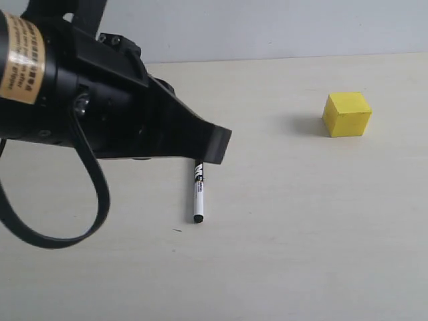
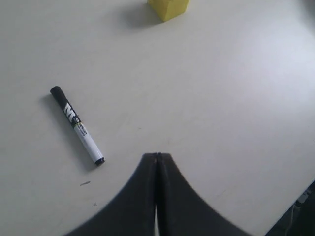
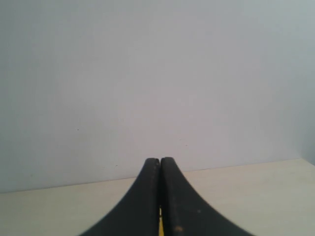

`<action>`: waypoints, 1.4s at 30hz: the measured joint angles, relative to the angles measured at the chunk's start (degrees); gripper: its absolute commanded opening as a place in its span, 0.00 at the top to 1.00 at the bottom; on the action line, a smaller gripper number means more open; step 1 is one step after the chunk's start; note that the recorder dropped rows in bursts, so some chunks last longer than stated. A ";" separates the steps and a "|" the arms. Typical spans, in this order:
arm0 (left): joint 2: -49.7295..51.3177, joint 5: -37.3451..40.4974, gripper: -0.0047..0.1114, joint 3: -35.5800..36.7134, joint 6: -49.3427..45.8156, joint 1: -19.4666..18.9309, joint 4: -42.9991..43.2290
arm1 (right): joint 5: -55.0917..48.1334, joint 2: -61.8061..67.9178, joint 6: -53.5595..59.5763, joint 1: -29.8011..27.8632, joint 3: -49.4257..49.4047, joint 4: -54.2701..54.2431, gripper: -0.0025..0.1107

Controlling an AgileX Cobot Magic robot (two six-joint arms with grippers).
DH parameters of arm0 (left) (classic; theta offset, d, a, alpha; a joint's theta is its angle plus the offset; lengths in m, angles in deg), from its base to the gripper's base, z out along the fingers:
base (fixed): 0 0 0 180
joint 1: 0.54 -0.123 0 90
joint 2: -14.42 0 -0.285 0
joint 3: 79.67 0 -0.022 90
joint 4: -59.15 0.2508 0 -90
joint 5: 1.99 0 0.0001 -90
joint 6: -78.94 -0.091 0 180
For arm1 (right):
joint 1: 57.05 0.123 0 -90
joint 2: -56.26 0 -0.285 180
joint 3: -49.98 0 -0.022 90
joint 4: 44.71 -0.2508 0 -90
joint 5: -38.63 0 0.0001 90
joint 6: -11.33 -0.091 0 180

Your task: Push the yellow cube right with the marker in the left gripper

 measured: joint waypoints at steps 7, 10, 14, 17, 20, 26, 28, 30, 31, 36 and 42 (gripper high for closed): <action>-0.59 0.00 0.96 0.00 0.00 0.00 0.00 | 0.00 0.00 0.00 0.00 0.00 0.00 0.98; -0.59 0.00 0.96 0.00 0.00 0.00 -0.13 | 0.00 0.00 0.00 0.00 0.00 0.00 0.98; -0.59 0.97 0.96 0.00 0.00 0.00 -0.13 | 0.00 0.00 0.00 0.00 0.00 0.00 0.98; -0.86 7.80 0.96 0.00 1.17 0.00 -0.03 | 0.00 0.00 0.00 0.00 0.00 0.00 0.98; -2.29 20.37 0.96 0.40 6.56 -1.33 0.10 | 0.00 0.00 0.00 0.00 0.00 0.00 0.98; -14.58 28.94 0.96 7.56 11.94 -11.91 0.18 | 0.00 0.00 0.00 0.00 0.00 0.00 0.98; -22.06 27.94 0.96 11.49 12.17 -17.01 -0.13 | 0.00 0.00 0.00 0.00 0.00 0.00 0.98; -30.21 26.30 0.96 14.85 12.42 -22.31 -0.54 | 0.00 0.00 0.00 0.00 0.00 0.00 0.98; -34.38 25.28 0.96 16.59 12.43 -24.89 -0.78 | 0.00 0.00 0.00 0.00 0.00 0.00 0.98; -51.90 16.14 0.96 24.32 12.53 -36.12 -1.01 | 0.00 0.00 0.00 0.00 0.00 0.00 0.98; -68.37 -1.73 0.96 35.80 12.53 -48.11 -3.92 | 0.00 0.00 0.00 0.00 0.00 0.00 0.98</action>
